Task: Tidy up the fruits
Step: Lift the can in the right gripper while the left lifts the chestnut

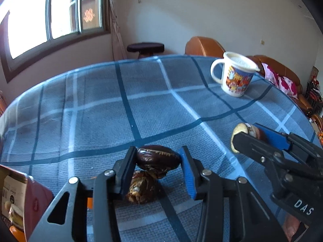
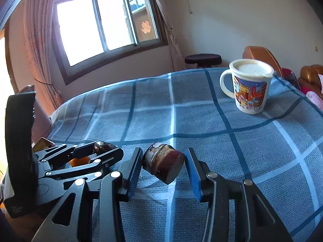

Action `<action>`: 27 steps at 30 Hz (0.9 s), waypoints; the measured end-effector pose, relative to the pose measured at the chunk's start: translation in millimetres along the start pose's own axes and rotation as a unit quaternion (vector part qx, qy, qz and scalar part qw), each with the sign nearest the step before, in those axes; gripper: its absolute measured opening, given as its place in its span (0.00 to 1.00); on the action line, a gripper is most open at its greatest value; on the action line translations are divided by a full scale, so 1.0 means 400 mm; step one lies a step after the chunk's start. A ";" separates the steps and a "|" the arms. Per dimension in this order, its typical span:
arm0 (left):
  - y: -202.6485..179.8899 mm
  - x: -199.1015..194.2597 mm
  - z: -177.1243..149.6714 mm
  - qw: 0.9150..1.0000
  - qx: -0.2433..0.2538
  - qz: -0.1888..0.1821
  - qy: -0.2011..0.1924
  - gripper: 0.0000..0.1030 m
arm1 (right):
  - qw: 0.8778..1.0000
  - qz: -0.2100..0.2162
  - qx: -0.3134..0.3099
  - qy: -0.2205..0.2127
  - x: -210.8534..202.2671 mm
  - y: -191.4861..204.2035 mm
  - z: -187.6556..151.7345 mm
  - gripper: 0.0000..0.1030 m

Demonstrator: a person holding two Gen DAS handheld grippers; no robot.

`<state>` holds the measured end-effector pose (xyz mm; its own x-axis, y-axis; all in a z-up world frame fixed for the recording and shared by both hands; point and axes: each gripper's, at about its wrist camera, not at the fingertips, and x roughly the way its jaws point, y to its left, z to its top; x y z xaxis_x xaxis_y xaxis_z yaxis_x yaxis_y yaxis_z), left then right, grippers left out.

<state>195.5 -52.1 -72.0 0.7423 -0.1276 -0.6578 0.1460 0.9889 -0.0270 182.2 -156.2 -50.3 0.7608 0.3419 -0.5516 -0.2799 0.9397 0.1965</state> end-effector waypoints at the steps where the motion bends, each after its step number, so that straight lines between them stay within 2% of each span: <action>1: -0.001 -0.007 0.000 1.000 0.000 0.003 -0.006 0.44 | 1.000 0.000 -0.004 -0.006 -0.006 0.004 -0.001 0.44; 12: -0.002 -0.071 -0.012 0.998 -0.003 0.003 -0.061 0.44 | 0.999 -0.001 -0.026 -0.045 -0.042 0.026 -0.003 0.44; 20: 0.015 -0.104 -0.029 0.996 -0.020 -0.005 -0.082 0.44 | 0.997 -0.006 -0.040 -0.069 -0.064 0.039 -0.007 0.44; 27: 0.005 -0.133 -0.044 0.995 -0.013 0.003 -0.102 0.44 | 0.994 -0.011 -0.054 -0.091 -0.085 0.052 -0.012 0.44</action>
<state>144.8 -42.0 -50.3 0.8604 -0.1327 -0.4921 0.1273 0.9909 -0.0447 147.4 -148.2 -31.4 0.8582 0.3259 -0.3967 -0.3156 0.9443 0.0931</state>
